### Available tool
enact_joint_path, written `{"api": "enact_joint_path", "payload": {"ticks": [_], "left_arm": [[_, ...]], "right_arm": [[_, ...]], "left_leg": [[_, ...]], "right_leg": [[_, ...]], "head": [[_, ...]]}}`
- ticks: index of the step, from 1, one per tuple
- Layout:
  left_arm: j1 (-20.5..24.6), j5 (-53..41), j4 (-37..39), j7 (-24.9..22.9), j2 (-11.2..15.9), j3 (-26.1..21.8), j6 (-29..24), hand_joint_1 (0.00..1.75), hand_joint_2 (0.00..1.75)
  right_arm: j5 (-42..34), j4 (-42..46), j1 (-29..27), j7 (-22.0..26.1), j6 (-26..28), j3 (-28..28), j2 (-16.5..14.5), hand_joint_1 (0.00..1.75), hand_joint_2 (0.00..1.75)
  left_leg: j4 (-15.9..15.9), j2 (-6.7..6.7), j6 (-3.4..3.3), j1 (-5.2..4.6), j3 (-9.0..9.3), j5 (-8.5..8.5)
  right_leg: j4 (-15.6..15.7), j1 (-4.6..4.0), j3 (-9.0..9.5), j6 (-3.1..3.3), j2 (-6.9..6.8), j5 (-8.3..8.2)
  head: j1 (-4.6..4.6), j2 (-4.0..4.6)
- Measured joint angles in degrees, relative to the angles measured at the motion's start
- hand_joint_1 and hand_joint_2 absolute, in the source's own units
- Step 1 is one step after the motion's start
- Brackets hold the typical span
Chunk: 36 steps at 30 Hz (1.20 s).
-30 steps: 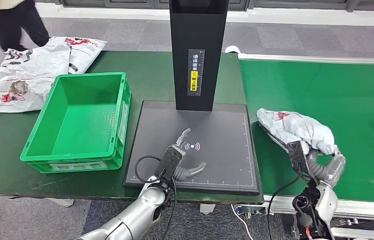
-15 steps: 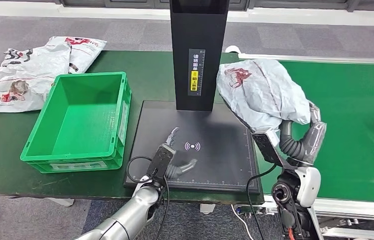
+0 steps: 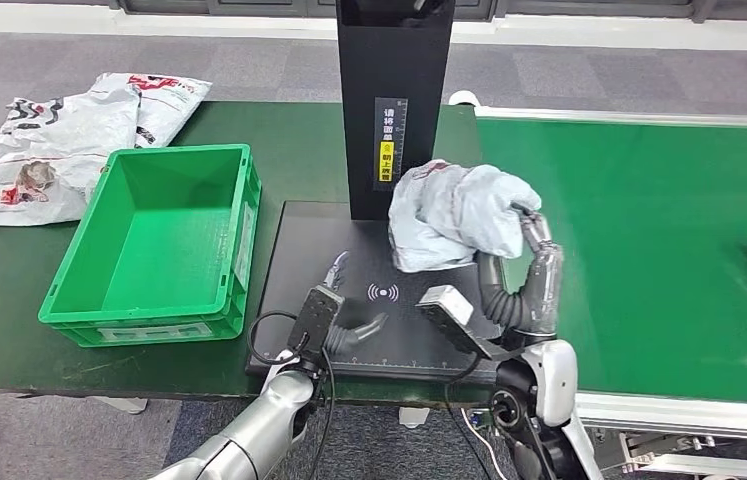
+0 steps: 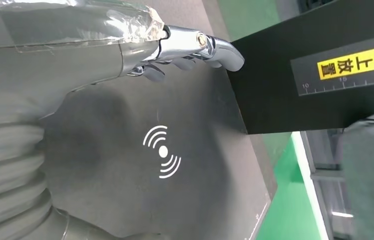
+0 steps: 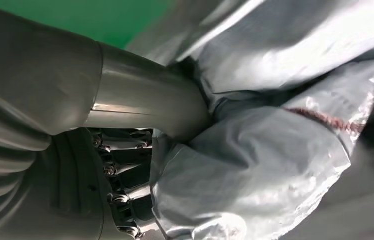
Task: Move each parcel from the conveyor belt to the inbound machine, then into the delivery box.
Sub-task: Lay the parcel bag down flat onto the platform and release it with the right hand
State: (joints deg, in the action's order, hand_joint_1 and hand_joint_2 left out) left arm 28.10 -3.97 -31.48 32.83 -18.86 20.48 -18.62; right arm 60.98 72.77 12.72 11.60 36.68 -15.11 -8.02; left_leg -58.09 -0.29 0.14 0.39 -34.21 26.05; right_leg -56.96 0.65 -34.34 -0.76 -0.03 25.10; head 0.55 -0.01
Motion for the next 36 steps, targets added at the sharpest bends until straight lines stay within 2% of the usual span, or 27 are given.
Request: {"api": "enact_joint_path", "payload": {"ticks": [6,8,21,27,28,31,32,36], "left_arm": [[-0.3,1.9,-1.2,0.3,0.5,-1.4,0.0,0.0,1.75],[-0.5,2.2,-2.0,0.1,0.7,-1.8,0.0,0.0,1.75],[-1.1,2.3,-3.5,-0.2,1.4,-2.0,0.0,0.0,1.75],[-1.1,2.8,-3.8,-1.0,1.6,-2.3,-0.3,0.0,1.75],[-1.1,2.9,-3.9,-1.1,1.7,-2.4,-0.4,0.0,1.75],[-1.1,3.5,-4.4,-1.2,2.1,-2.7,-0.7,0.0,1.75],[-1.1,3.8,-4.6,-1.3,2.3,-2.9,-0.7,0.0,1.75],[-1.0,6.9,-5.9,0.0,3.2,-4.7,-1.3,0.0,1.75]], "right_arm": [[-5.7,-3.9,-0.6,-5.7,-14.6,-8.3,0.0,1.75,1.75],[-6.3,-5.4,-0.8,-7.0,-17.2,-10.2,0.0,1.75,1.75],[-6.7,-8.6,-0.6,-7.9,-18.8,-13.8,0.0,1.75,1.75],[-7.9,-10.1,-1.1,-10.0,-24.7,-14.7,0.2,1.75,1.75],[-8.1,-10.6,-1.3,-9.9,-25.5,-15.0,0.3,1.64,1.75],[-8.4,-11.9,-2.1,-10.0,-27.2,-15.9,0.8,0.33,1.75],[-8.4,-12.3,-2.4,-10.3,-27.5,-16.2,1.0,0.0,1.75],[-11.8,-12.4,-4.3,-7.7,-24.4,-16.6,2.1,0.0,1.75]], "left_leg": [[0.0,-0.04,0.01,0.0,-0.03,-0.01],[0.0,-0.04,0.02,0.0,-0.04,-0.01],[0.0,-0.04,0.03,-0.01,-0.06,-0.02],[0.0,-0.03,0.04,0.0,-0.05,-0.02],[0.0,-0.03,0.04,0.0,-0.05,-0.02],[0.0,-0.03,0.04,0.0,-0.06,-0.02],[0.0,-0.03,0.04,0.0,-0.06,-0.02],[0.0,-0.02,0.04,0.0,-0.09,-0.02]], "right_leg": [[0.0,0.0,0.0,0.01,-0.03,0.01],[0.0,0.0,-0.02,0.01,-0.03,0.01],[0.0,0.0,-0.04,0.01,-0.03,0.01],[0.0,0.0,-0.06,0.01,-0.02,0.01],[0.0,0.0,-0.06,0.01,-0.02,0.01],[0.0,0.0,-0.07,0.01,-0.02,0.01],[0.0,0.0,-0.07,0.01,-0.02,0.01],[0.0,0.0,-0.09,0.02,-0.01,0.01]], "head": [[0.0,-0.01],[0.0,0.0],[0.0,0.01],[0.0,0.01],[0.0,0.01],[0.0,0.0],[0.0,-0.01],[0.0,0.01]]}}
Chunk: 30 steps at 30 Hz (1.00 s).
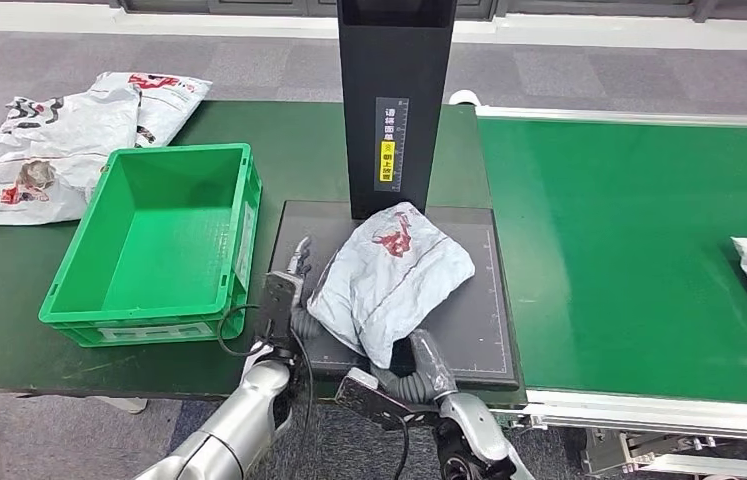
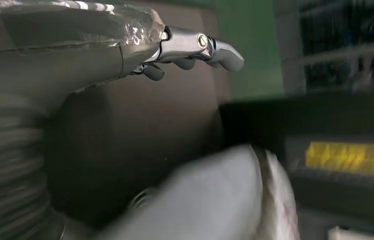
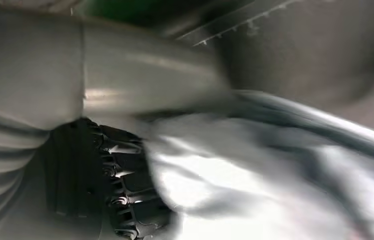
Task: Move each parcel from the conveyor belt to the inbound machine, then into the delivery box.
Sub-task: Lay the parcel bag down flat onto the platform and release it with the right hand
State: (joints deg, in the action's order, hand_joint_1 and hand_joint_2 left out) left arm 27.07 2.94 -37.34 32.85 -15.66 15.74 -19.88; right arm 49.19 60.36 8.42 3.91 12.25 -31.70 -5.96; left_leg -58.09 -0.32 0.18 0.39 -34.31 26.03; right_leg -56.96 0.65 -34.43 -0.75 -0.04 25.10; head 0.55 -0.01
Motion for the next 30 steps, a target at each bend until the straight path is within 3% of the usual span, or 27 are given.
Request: {"api": "enact_joint_path", "payload": {"ticks": [4,13,20,30], "left_arm": [[-0.1,2.2,-2.9,0.9,1.6,-3.1,0.5,0.0,1.75],[-1.3,1.9,-8.1,1.7,2.6,-7.3,0.1,0.0,1.75],[-1.3,1.8,-10.0,1.9,2.7,-8.5,-0.4,0.0,1.75],[-1.2,2.3,-12.0,1.9,2.9,-10.9,-1.6,0.0,1.75]], "right_arm": [[-4.9,5.5,-2.4,2.6,0.9,1.8,0.8,0.0,1.75],[-11.4,18.0,-7.3,7.4,-4.8,8.1,0.9,0.0,1.75],[-13.5,21.4,-7.8,8.3,-6.8,10.5,0.7,0.0,1.75],[-27.0,23.3,-8.5,14.4,-14.5,15.8,0.4,0.0,1.75]], "left_leg": [[0.0,0.01,0.0,0.0,0.01,0.0],[0.0,0.01,0.01,0.0,-0.01,0.0],[0.0,0.02,0.01,0.0,0.01,-0.01],[0.0,0.02,0.01,0.0,0.01,-0.01]], "right_leg": [[0.0,-0.01,-0.03,0.01,0.0,0.0],[0.0,0.0,-0.02,0.02,0.0,0.0],[0.0,0.0,-0.01,0.02,-0.01,0.0],[0.0,0.0,-0.01,0.02,0.0,0.0]], "head": [[0.0,-0.01],[0.0,0.0],[0.0,-0.01],[0.0,-0.02]]}}
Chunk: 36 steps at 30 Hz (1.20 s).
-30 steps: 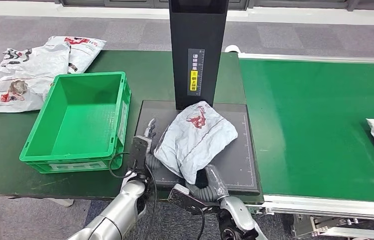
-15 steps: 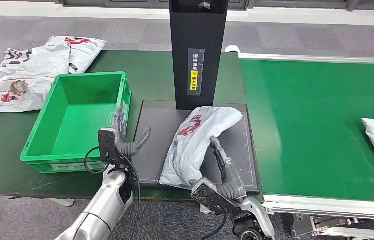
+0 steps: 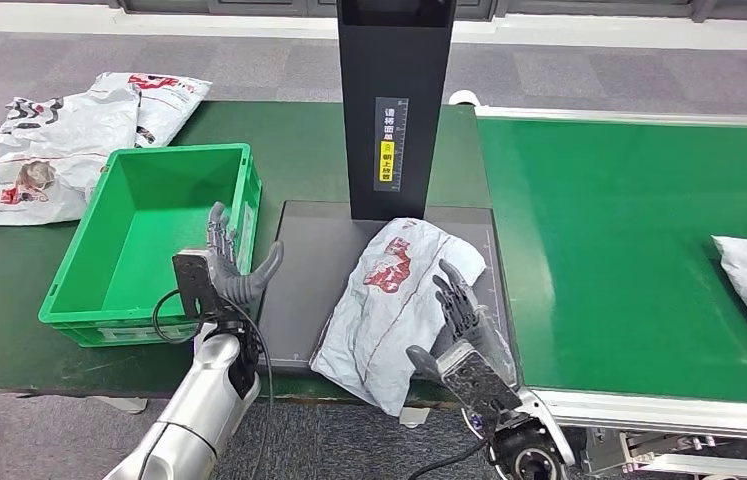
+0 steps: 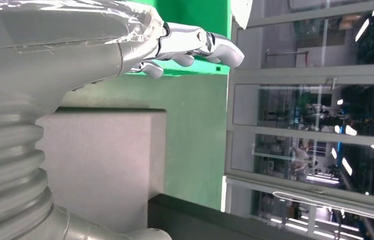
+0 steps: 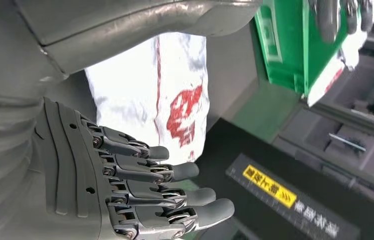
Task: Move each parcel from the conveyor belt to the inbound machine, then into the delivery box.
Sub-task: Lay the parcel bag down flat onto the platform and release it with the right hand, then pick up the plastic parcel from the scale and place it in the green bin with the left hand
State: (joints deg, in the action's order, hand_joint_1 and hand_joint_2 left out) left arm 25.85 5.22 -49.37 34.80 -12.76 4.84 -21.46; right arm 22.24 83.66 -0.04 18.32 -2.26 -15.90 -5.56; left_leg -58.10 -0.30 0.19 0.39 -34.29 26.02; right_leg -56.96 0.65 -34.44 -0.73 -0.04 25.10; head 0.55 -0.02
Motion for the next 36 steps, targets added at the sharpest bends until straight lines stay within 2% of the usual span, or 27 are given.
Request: {"api": "enact_joint_path", "payload": {"ticks": [5,7,10,13,16,19,26,34,35,36], "left_arm": [[0.0,0.0,-1.0,-0.1,0.1,-0.9,0.7,0.0,1.75],[0.0,-2.4,-1.3,-1.3,0.1,-0.9,3.5,0.0,1.75],[-0.1,-12.5,-1.2,-4.0,0.0,1.4,11.5,0.0,1.75],[-0.3,-25.0,-0.5,-4.7,-0.5,7.8,15.1,0.0,1.75],[-0.9,-28.7,0.3,-4.6,-1.1,12.7,15.2,0.0,1.75],[-0.8,-32.1,1.5,-4.6,-1.4,15.5,14.5,0.0,1.75],[2.0,-42.9,10.8,-6.2,-3.4,22.1,10.2,0.0,1.75],[5.4,-46.9,18.8,-8.7,-4.1,26.1,9.8,0.0,1.75],[5.7,-46.9,19.2,-8.7,-4.1,26.3,9.9,0.1,1.75],[5.9,-46.9,19.7,-8.7,-4.1,26.6,9.9,0.54,1.75]], "right_arm": [[-3.2,0.4,-0.1,1.7,-0.9,1.9,-0.4,0.0,1.75],[-4.3,0.6,0.0,2.2,-1.0,2.9,-0.7,0.0,1.75],[-5.1,0.7,0.6,2.0,-1.3,4.5,-1.3,0.0,1.75],[-5.4,0.2,2.1,1.4,-1.8,6.0,-2.1,0.0,1.75],[-5.5,-0.3,3.1,1.2,-1.9,7.1,-2.6,0.0,1.75],[-5.4,-0.7,3.4,1.0,-1.9,7.9,-3.1,0.0,1.75],[-5.0,-2.2,4.5,0.4,-2.1,9.2,-3.8,0.0,1.75],[-5.0,-6.1,6.5,1.4,-2.7,9.3,-3.9,0.0,1.75],[-5.0,-6.4,6.6,1.4,-2.7,9.3,-3.9,0.0,1.75],[-5.0,-6.7,6.7,1.4,-2.7,9.3,-3.9,0.0,1.75]], "left_leg": [[0.0,0.0,0.0,0.0,0.01,0.0],[0.0,-0.01,0.0,0.0,0.01,0.0],[0.0,-0.01,0.0,-0.01,0.01,-0.01],[0.0,-0.01,-0.01,-0.04,0.0,0.0],[0.0,0.01,-0.01,-0.05,0.01,0.01],[0.0,0.01,-0.01,-0.06,0.02,0.03],[0.0,0.01,0.02,-0.03,0.02,0.01],[0.0,0.02,0.02,-0.03,0.03,0.0],[0.0,0.02,0.02,-0.03,0.03,0.0],[0.0,0.02,0.02,-0.03,0.03,0.0]], "right_leg": [[0.0,0.0,0.0,0.0,0.0,0.0],[0.0,0.0,0.0,0.0,-0.01,0.0],[0.0,0.01,0.0,0.0,-0.01,0.0],[0.0,0.04,0.01,-0.01,0.0,-0.01],[0.0,0.06,0.01,-0.02,0.03,-0.02],[0.0,0.05,-0.02,-0.02,0.04,-0.01],[0.0,0.03,-0.02,-0.01,0.03,-0.01],[0.0,0.03,0.0,-0.01,0.04,-0.02],[0.0,0.03,0.0,-0.01,0.04,-0.02],[0.0,0.03,0.0,-0.01,0.04,-0.02]], "head": [[0.0,0.01],[0.0,0.01],[0.0,0.01],[-0.01,0.0],[-0.02,0.02],[-0.02,0.01],[-0.02,0.01],[-0.02,0.02],[-0.02,0.02],[-0.02,0.02]]}}
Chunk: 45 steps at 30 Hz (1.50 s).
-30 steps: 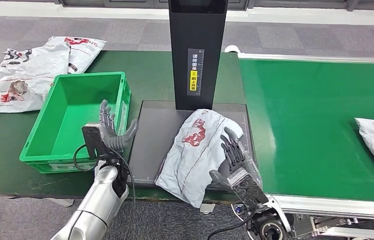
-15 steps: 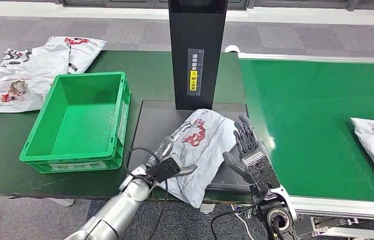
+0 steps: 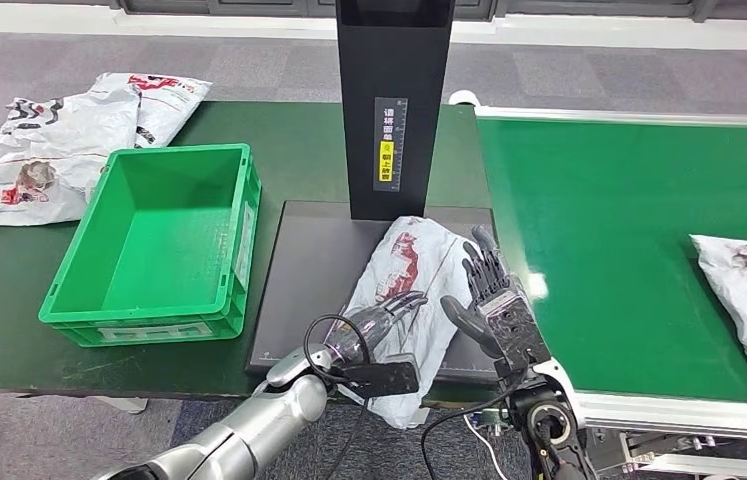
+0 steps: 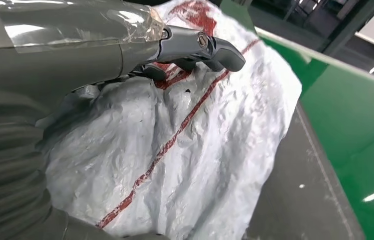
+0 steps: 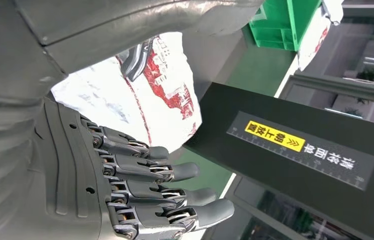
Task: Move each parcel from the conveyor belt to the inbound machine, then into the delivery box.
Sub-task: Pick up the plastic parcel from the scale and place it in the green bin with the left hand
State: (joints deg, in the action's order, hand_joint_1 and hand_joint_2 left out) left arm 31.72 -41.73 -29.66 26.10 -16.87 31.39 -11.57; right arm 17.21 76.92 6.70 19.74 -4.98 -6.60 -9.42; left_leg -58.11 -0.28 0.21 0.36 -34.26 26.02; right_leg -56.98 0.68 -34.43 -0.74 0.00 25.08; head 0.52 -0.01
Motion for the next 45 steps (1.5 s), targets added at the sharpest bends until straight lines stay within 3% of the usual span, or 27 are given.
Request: {"api": "enact_joint_path", "payload": {"ticks": [2,3,11,23,29,33,38,45], "left_arm": [[0.4,-0.2,0.9,-0.1,0.0,0.3,0.1,1.41,1.75],[0.6,-0.3,1.2,-0.4,0.0,0.5,0.3,1.75,1.75],[2.3,-2.3,3.8,-3.7,0.0,1.4,1.3,1.75,1.75],[3.3,-4.5,4.5,-7.2,0.0,1.3,-5.8,1.75,1.75],[3.2,-2.5,3.8,-5.1,0.1,-0.8,-7.8,1.75,1.75],[2.5,-0.3,-1.9,-3.2,0.8,-4.2,-13.5,1.75,1.75],[0.7,-6.5,-16.9,-7.5,3.3,-8.1,-22.7,1.75,1.75],[0.0,-13.8,-30.5,-11.8,6.9,-11.5,-26.3,1.75,1.75]], "right_arm": [[0.0,-0.6,0.3,0.0,0.0,0.0,0.0,0.0,1.75],[0.0,-0.9,0.4,0.0,-0.1,0.0,0.0,0.0,1.75],[-0.1,-3.0,2.0,0.7,-0.3,0.0,0.0,0.0,1.75],[0.7,-3.7,2.5,0.8,-0.7,-0.3,0.0,0.0,1.75],[0.9,-4.4,2.6,0.8,-0.8,-0.4,-0.1,0.0,1.75],[0.9,-4.6,2.2,1.4,-0.8,-0.4,-0.2,0.0,1.75],[0.7,-4.6,1.3,1.9,-0.4,-0.4,-0.2,0.0,1.75],[0.3,-3.7,0.8,1.4,0.8,-0.4,-0.5,0.0,1.75]], "left_leg": [[0.0,0.0,0.0,0.0,0.0,0.0],[0.0,0.0,0.0,0.0,0.0,0.0],[0.0,-0.01,0.0,0.0,0.05,0.0],[0.0,-0.02,0.0,0.0,0.11,-0.01],[0.0,-0.02,0.0,0.0,0.1,-0.01],[0.0,-0.02,0.01,0.01,0.09,-0.02],[0.0,-0.02,0.01,0.02,0.03,-0.02],[0.0,-0.02,0.02,0.02,0.02,-0.02]], "right_leg": [[0.0,0.0,0.0,0.0,0.0,0.0],[0.0,0.0,0.0,0.0,0.0,0.0],[0.0,0.0,0.08,0.0,-0.02,0.0],[0.0,0.0,0.14,0.0,-0.02,0.0],[0.0,0.0,0.13,0.0,-0.02,0.0],[0.0,0.0,0.11,0.01,-0.02,0.0],[-0.1,-0.01,0.05,0.01,-0.02,0.0],[-0.1,-0.01,0.03,0.01,-0.02,0.01]], "head": [[0.0,0.0],[0.0,0.0],[0.01,-0.01],[0.0,-0.01],[0.0,0.0],[0.0,-0.01],[0.01,0.0],[0.02,0.0]]}}
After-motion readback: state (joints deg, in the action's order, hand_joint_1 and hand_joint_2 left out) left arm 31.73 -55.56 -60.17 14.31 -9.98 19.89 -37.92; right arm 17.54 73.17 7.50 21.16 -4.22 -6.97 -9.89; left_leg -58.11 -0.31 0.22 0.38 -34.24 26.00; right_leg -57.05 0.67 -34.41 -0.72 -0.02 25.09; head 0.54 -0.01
